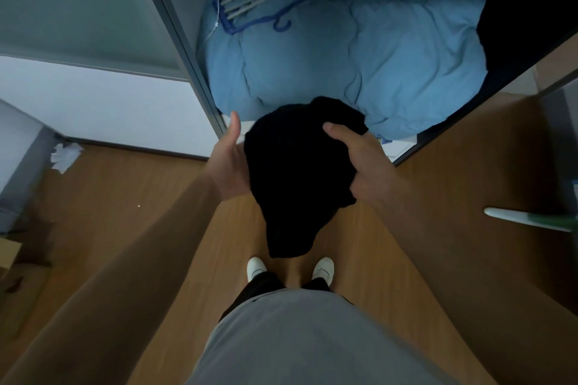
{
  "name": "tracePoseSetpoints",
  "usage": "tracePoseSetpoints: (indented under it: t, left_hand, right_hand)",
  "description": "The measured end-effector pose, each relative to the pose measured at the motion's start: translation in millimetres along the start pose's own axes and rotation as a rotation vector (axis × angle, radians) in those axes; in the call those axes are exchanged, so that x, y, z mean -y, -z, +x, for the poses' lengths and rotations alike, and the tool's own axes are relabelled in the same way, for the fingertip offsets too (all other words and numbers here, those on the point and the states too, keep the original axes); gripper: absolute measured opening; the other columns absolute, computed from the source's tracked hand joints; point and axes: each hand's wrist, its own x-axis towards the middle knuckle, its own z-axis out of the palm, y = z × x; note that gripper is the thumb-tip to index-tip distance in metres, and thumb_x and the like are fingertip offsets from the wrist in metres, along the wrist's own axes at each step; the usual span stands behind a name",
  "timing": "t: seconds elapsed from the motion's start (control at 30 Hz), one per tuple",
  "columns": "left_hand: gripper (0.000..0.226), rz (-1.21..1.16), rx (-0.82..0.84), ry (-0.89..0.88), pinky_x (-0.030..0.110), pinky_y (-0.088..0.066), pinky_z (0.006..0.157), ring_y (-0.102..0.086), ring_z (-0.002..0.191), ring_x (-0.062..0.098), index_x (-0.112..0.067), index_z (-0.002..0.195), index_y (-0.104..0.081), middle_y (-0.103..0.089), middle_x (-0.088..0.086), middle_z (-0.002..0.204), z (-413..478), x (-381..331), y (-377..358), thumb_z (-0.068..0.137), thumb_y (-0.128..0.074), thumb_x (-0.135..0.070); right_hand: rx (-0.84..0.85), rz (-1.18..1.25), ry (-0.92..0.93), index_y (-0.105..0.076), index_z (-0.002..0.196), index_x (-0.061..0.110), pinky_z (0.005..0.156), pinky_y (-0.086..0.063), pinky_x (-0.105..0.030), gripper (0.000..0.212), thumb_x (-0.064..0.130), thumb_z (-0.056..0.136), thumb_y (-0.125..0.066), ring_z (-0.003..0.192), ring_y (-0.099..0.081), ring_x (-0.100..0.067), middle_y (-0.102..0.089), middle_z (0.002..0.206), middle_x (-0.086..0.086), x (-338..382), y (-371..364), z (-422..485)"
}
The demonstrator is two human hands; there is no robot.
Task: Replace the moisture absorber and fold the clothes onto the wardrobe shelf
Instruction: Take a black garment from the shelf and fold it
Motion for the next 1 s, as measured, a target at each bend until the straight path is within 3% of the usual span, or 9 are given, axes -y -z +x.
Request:
tracePoseSetpoints:
  t: [0.1, 0.17, 0.3, 0.4, 0.43, 0.5, 0.63, 0.8, 1.0]
  left_hand:
    - [0.084, 0.200, 0.025, 0.007, 0.033, -0.053, 0.094, -0.066, 0.114, 0.019, -0.007, 0.139, -0.050, -0.070, -0.001, 0.122, -0.8, 22.9, -1.4, 0.079, -0.070, -0.063]
    - [0.070, 0.412, -0.058, -0.108, 0.029, -0.055, 0.088, -0.070, 0.104, 0.019, 0.004, 0.130, -0.050, -0.074, 0.001, 0.108, 2.0, 26.6, -18.7, 0.085, -0.075, -0.044]
    - [0.036, 0.250, -0.286, -0.220, 0.031, -0.056, 0.086, -0.070, 0.108, 0.026, -0.009, 0.124, -0.064, -0.074, 0.009, 0.114, 9.6, 16.7, -43.7, 0.092, -0.069, -0.024]
    - [0.040, 0.140, -0.258, -0.197, 0.034, -0.054, 0.094, -0.067, 0.114, 0.024, -0.013, 0.131, -0.061, -0.070, 0.008, 0.124, 6.0, 6.1, -58.0, 0.094, -0.066, -0.029]
    - [0.042, 0.121, -0.243, -0.187, 0.034, -0.054, 0.096, -0.067, 0.115, 0.024, -0.014, 0.133, -0.060, -0.069, 0.008, 0.126, 4.5, 3.1, -61.8, 0.095, -0.065, -0.031]
    - [0.044, 0.093, -0.243, -0.164, 0.034, -0.056, 0.091, -0.068, 0.113, 0.023, -0.014, 0.133, -0.059, -0.070, 0.006, 0.124, 2.1, -2.5, -69.1, 0.094, -0.065, -0.034]
    - [0.046, 0.083, -0.263, -0.150, 0.033, -0.058, 0.082, -0.071, 0.106, 0.022, -0.015, 0.126, -0.062, -0.074, 0.005, 0.116, -2.9, -16.1, -69.9, 0.089, -0.070, -0.042]
    - [0.050, 0.270, -0.124, -0.092, 0.025, -0.057, 0.086, -0.066, 0.115, 0.015, -0.025, 0.126, -0.058, -0.070, -0.002, 0.126, -8.9, -10.9, -53.1, 0.085, -0.069, -0.051]
    - [0.044, 0.159, -0.270, -0.134, 0.028, -0.059, 0.075, -0.071, 0.106, 0.022, -0.013, 0.122, -0.067, -0.074, 0.006, 0.115, 6.3, -2.6, -62.7, 0.091, -0.067, -0.044]
  right_hand:
    - [-0.058, 0.039, -0.143, -0.069, 0.121, 0.006, 0.096, -0.055, -0.043, 0.040, 0.025, 0.086, -0.076, 0.104, -0.071, -0.027, -0.073, 0.113, -0.013, 10.8, 1.1, -2.7]
    - [-0.054, 0.021, -0.244, -0.069, 0.120, 0.006, 0.090, -0.057, -0.037, 0.037, 0.026, 0.089, -0.071, 0.098, -0.070, -0.026, -0.073, 0.110, -0.012, 19.5, 1.1, -6.3]
    - [0.015, 0.150, -0.222, -0.072, 0.091, 0.009, 0.062, -0.059, -0.029, 0.028, 0.036, 0.091, -0.064, 0.067, -0.072, -0.019, -0.071, 0.075, -0.004, 37.8, 20.5, -11.0]
    - [0.036, 0.261, -0.084, -0.066, 0.128, 0.013, 0.096, -0.055, -0.036, 0.056, 0.054, 0.092, -0.055, 0.120, -0.063, -0.023, -0.067, 0.123, -0.005, 34.1, 36.8, -14.8]
    - [0.051, 0.240, -0.083, -0.063, 0.132, 0.017, 0.099, -0.053, -0.034, 0.057, 0.056, 0.092, -0.052, 0.125, -0.060, -0.022, -0.065, 0.131, -0.004, 25.9, 38.4, -16.8]
    - [0.096, 0.156, -0.130, -0.062, 0.129, 0.019, 0.093, -0.056, -0.031, 0.051, 0.052, 0.091, -0.051, 0.119, -0.064, -0.019, -0.068, 0.128, -0.004, 5.7, 37.2, -21.5]
    - [-0.008, 0.004, -0.029, -0.056, 0.136, 0.005, 0.103, -0.049, -0.041, 0.040, 0.016, 0.097, -0.060, 0.122, -0.061, -0.031, -0.061, 0.134, -0.019, -7.2, 37.5, -17.5]
    - [-0.019, 0.014, -0.024, -0.064, 0.129, 0.008, 0.094, -0.056, -0.038, 0.037, 0.020, 0.094, -0.067, 0.112, -0.068, -0.026, -0.069, 0.124, -0.013, 10.9, 37.7, -13.3]
    - [0.114, -0.274, -0.048, -0.062, 0.128, 0.007, 0.089, -0.058, -0.033, 0.038, 0.015, 0.091, -0.069, 0.104, -0.070, -0.027, -0.072, 0.114, -0.011, 16.2, 45.7, -4.6]
